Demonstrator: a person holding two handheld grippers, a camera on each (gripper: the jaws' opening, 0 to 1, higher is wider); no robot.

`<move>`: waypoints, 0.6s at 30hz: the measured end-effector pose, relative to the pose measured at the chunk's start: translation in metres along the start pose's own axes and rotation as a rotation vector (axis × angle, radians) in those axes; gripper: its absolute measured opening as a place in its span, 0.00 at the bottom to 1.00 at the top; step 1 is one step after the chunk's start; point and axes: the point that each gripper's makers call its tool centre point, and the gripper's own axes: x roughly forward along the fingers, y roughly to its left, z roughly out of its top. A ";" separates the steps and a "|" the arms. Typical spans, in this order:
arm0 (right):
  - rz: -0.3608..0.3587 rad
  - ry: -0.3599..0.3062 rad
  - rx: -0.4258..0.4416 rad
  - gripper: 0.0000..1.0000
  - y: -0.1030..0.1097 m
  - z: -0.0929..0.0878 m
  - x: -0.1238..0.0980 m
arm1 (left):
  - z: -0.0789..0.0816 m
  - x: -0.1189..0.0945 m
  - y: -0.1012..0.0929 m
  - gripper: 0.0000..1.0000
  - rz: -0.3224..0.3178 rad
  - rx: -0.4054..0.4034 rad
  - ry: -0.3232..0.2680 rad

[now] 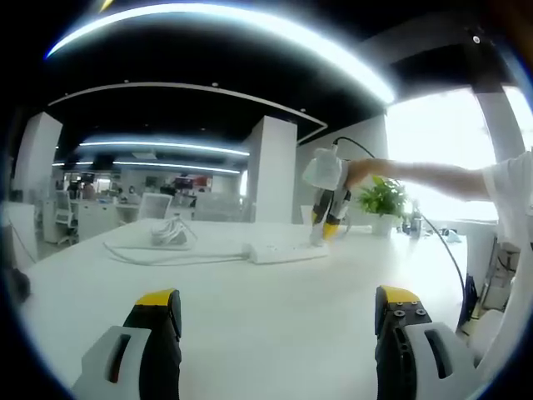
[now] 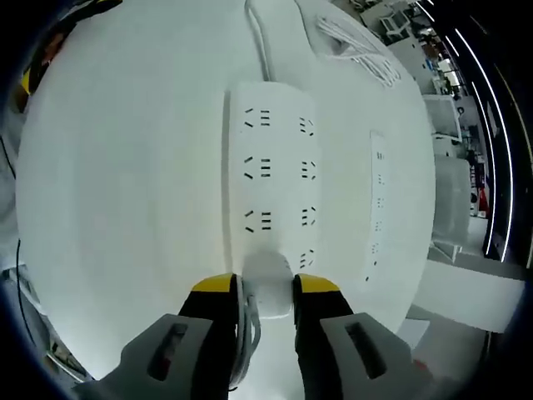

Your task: Straighten the power strip on the desk, plug the charger into it

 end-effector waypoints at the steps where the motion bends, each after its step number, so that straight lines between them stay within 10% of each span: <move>1: 0.011 -0.007 0.006 0.24 0.000 0.000 0.000 | 0.000 0.000 -0.001 0.99 -0.002 -0.003 -0.002; 18: 0.084 -0.060 0.031 0.24 0.006 0.004 0.002 | 0.006 0.003 -0.007 0.99 -0.006 0.004 -0.003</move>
